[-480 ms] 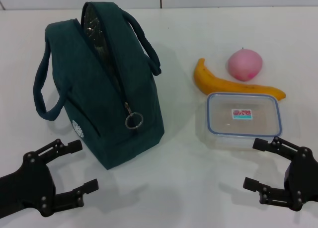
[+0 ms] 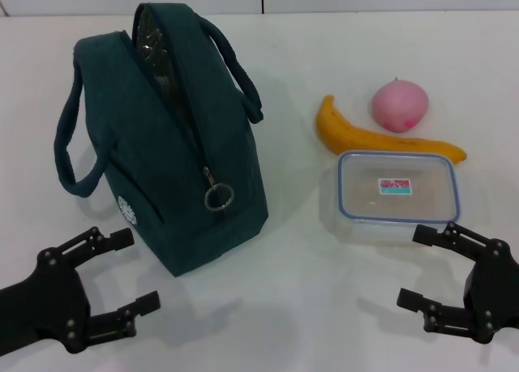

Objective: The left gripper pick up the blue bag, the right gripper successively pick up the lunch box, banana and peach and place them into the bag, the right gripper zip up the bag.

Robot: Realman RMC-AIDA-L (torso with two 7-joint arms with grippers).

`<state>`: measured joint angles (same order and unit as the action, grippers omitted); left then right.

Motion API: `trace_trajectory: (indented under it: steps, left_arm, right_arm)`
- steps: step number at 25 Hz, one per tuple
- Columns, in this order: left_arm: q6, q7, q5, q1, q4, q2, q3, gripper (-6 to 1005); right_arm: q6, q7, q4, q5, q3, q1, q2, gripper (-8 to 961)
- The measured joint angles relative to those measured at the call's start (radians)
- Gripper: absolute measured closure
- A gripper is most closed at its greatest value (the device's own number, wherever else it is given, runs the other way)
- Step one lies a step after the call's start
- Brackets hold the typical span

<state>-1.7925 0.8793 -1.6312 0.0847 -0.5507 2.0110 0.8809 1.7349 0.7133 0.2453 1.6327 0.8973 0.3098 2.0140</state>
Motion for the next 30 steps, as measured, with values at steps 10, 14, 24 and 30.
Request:
trace_trajectory:
  steps: [10, 14, 24, 30]
  left_arm:
    - [-0.074, 0.564, 0.001, 0.008, -0.048, -0.041, -0.178, 107]
    - [-0.092, 0.775, -0.002, 0.035, -0.111, -0.051, -0.258, 108]
    - [-0.037, 1.485, -0.158, 0.231, -0.393, -0.110, -0.296, 121]
    - [-0.062, 1.788, -0.412, 0.386, -0.548, -0.147, -0.279, 130]
  right_arm:
    - [0.002, 0.008, 0.000, -0.003, 0.000, 0.001, 0.000, 102]
    - [0.002, 0.008, 0.000, -0.004, 0.000, 0.002, 0.000, 103]
    - [0.000, 0.005, 0.000, -0.004, -0.001, 0.002, 0.000, 106]
    - [-0.003, 0.002, 0.000, -0.004, -0.002, 0.009, 0.000, 107]
